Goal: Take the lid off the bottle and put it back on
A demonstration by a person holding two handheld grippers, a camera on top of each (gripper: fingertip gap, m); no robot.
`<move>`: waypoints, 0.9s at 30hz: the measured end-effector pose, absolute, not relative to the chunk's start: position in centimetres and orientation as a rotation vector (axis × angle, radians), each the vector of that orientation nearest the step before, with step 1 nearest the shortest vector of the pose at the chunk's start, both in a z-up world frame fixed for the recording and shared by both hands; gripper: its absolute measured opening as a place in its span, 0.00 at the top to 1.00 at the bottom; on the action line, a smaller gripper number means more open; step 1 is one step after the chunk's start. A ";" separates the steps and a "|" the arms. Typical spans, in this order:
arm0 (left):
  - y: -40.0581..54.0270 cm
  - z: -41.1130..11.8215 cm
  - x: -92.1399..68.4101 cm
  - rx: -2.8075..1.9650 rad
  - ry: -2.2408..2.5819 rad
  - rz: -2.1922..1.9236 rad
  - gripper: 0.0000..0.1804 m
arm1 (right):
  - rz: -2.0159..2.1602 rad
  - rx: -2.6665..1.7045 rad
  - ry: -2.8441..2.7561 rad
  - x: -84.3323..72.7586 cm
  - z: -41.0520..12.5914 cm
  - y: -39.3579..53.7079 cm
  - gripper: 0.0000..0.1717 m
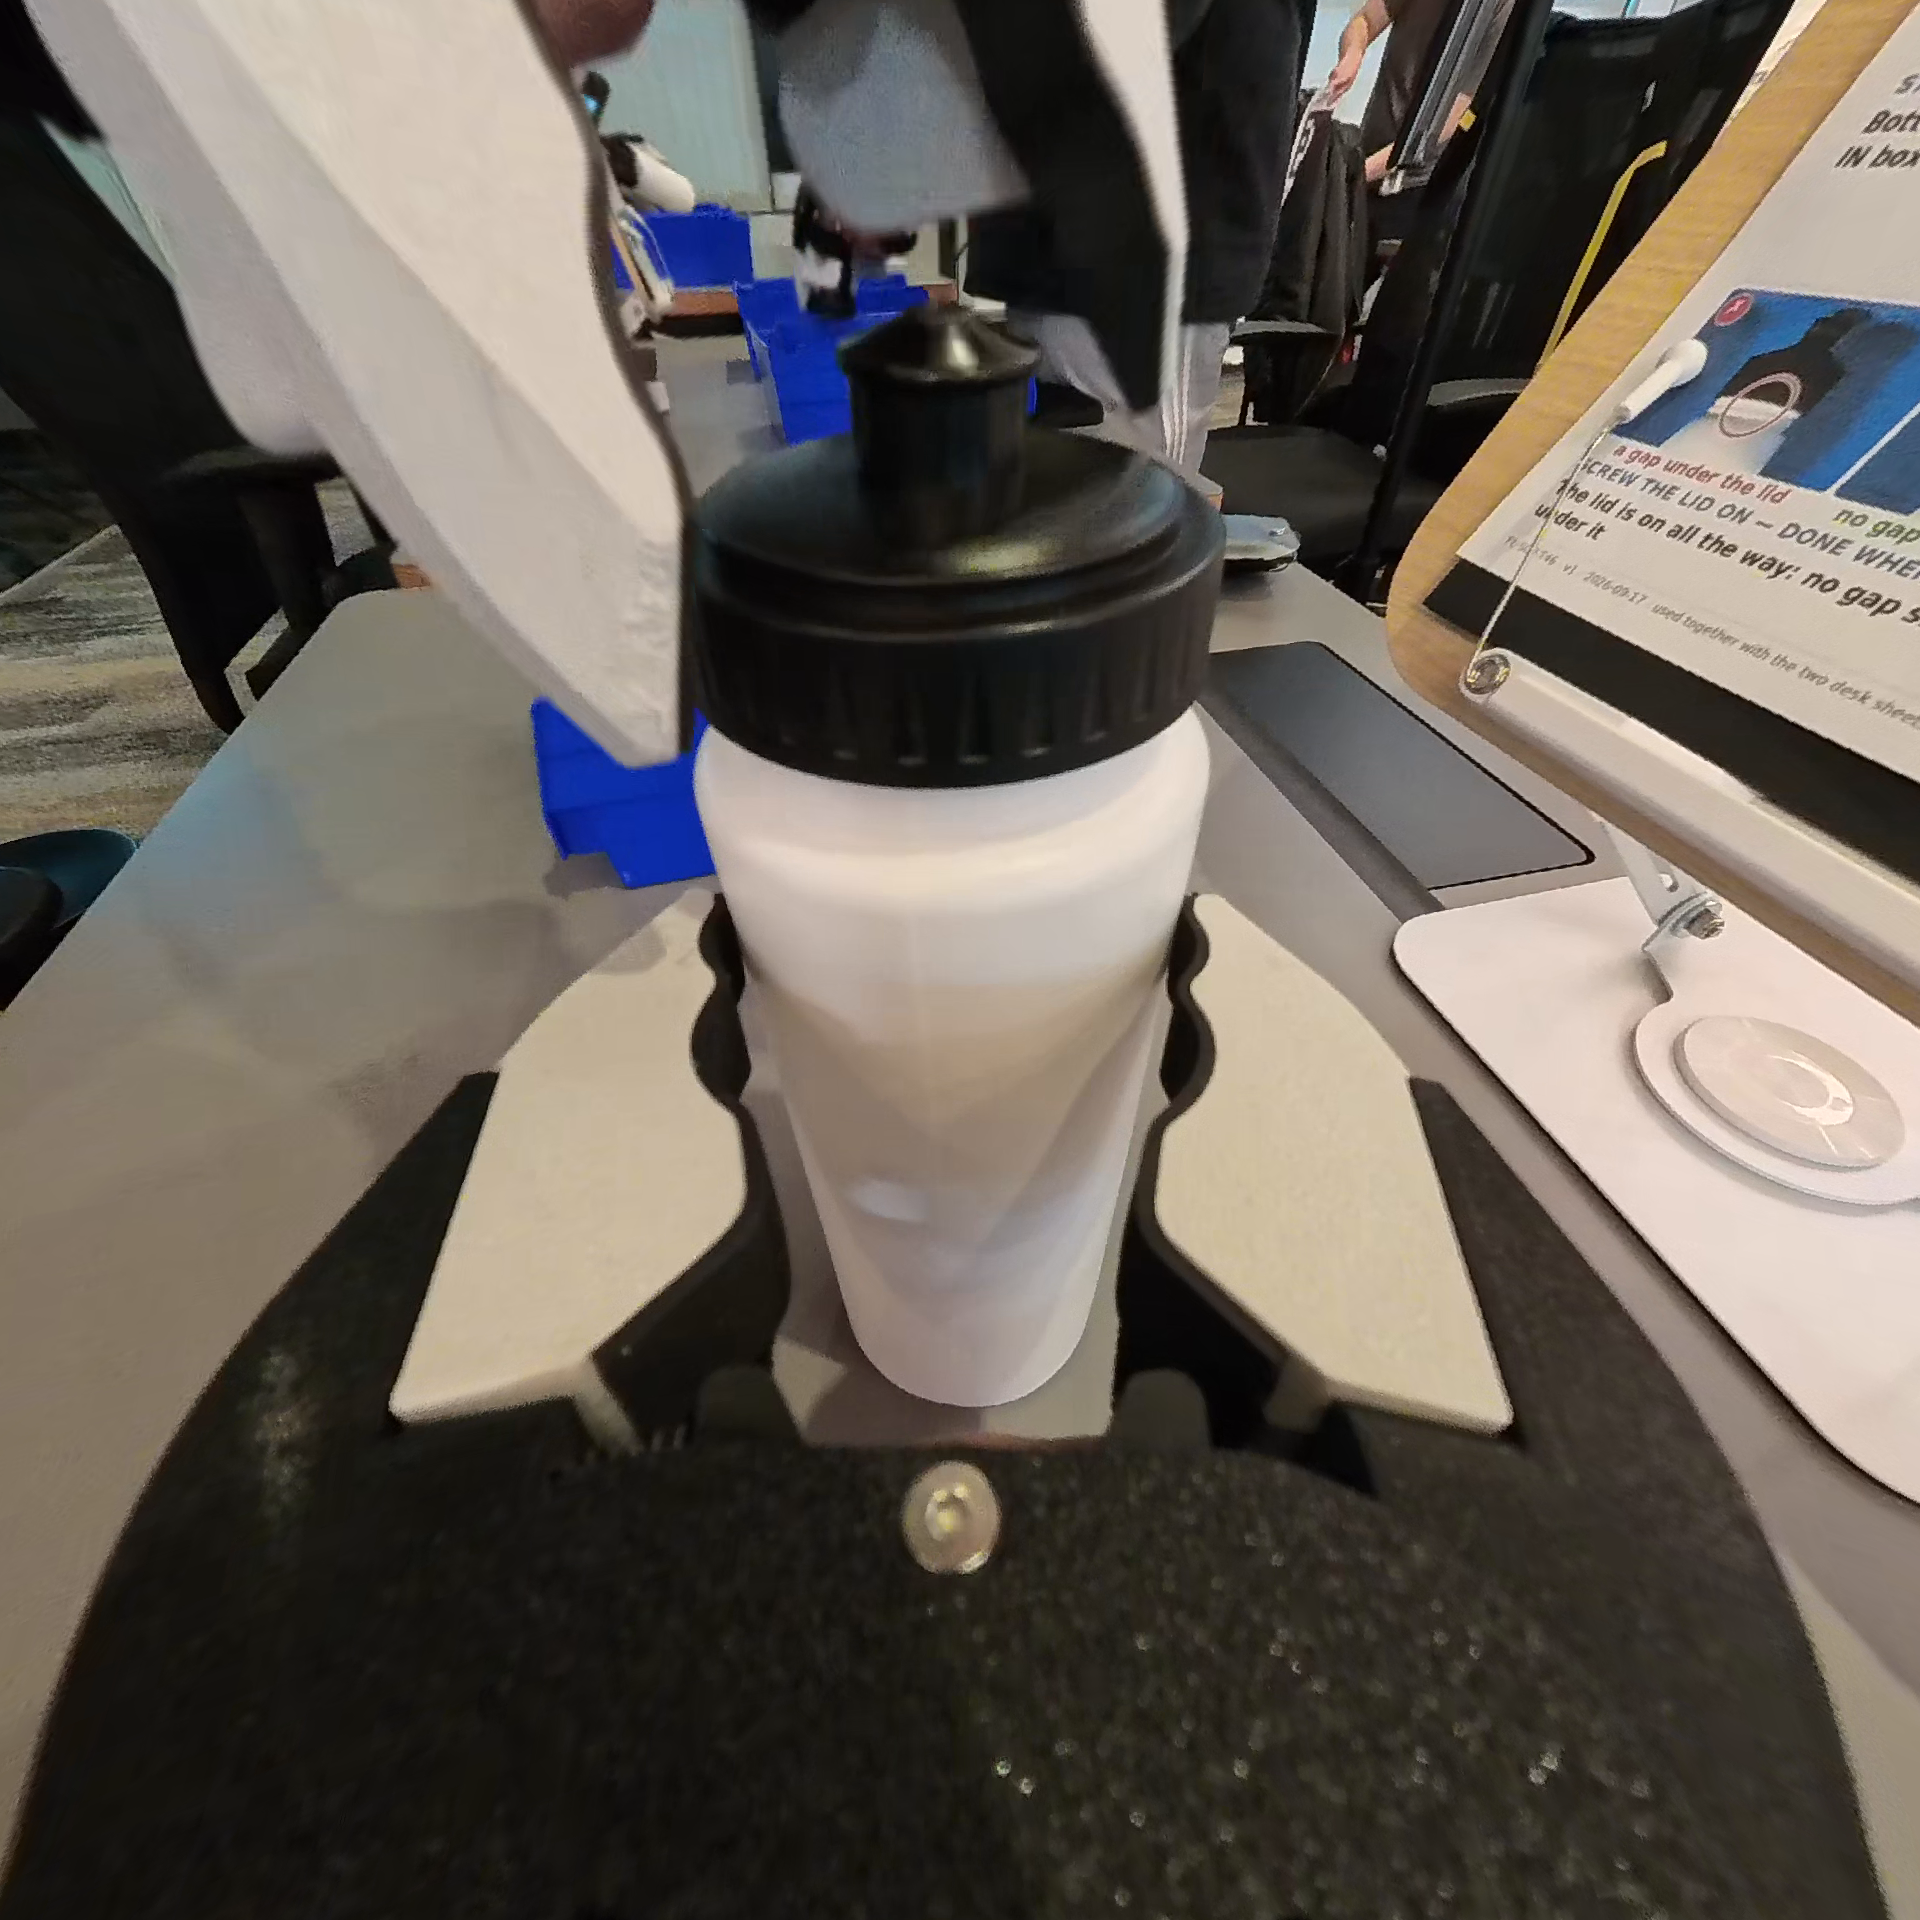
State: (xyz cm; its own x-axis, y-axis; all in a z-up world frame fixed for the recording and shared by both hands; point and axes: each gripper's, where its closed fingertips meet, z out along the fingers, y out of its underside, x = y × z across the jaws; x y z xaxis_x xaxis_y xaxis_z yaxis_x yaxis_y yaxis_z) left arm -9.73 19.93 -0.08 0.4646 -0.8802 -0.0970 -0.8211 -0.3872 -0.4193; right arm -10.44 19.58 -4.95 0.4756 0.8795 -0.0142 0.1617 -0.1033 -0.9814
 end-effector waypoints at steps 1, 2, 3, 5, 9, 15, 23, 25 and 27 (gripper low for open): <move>19.9 -0.3 -9.7 -2.314 1.392 -0.241 0.44 | 0.785 -1.579 -0.928 -10.4 -4.9 19.6 0.54; 20.0 -0.5 -9.6 -2.307 1.365 -0.267 0.44 | 0.786 -1.579 -0.927 -10.4 -4.9 19.6 0.54; 20.0 -0.5 -9.4 -2.290 1.360 -0.299 0.47 | 0.787 -1.579 -0.926 -10.4 -4.9 19.6 0.54; 19.2 -0.6 -8.9 -2.263 1.402 -0.396 0.57 | 0.788 -1.580 -0.924 -10.4 -4.9 19.6 0.54; 18.9 -0.7 -9.0 -2.129 1.667 -0.403 0.59 | 0.785 -1.577 -0.929 -10.4 -4.9 19.6 0.54; 18.8 -0.8 -9.3 -1.820 2.140 -0.509 0.59 | 0.789 -1.573 -0.932 -10.5 -4.9 19.6 0.54; 18.8 -1.2 -9.4 -1.678 2.223 -0.441 0.56 | 0.799 -1.564 -0.921 -10.4 -4.9 19.6 0.54; 19.0 -1.4 -9.4 -1.761 2.060 -0.416 0.47 | 0.798 -1.573 -0.916 -10.4 -4.9 19.7 0.54; 19.1 -1.0 -8.5 -1.814 1.789 -0.478 0.47 | 0.795 -1.576 -0.914 -10.3 -5.0 19.7 0.54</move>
State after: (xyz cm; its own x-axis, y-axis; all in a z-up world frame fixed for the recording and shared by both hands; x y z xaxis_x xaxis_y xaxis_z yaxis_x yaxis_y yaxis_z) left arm -8.53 19.07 -1.04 0.0544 -0.9911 -0.1215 -0.7984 0.0299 -0.6014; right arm -10.35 19.69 -4.95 0.4780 0.8780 -0.0249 0.1466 -0.1078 -0.9833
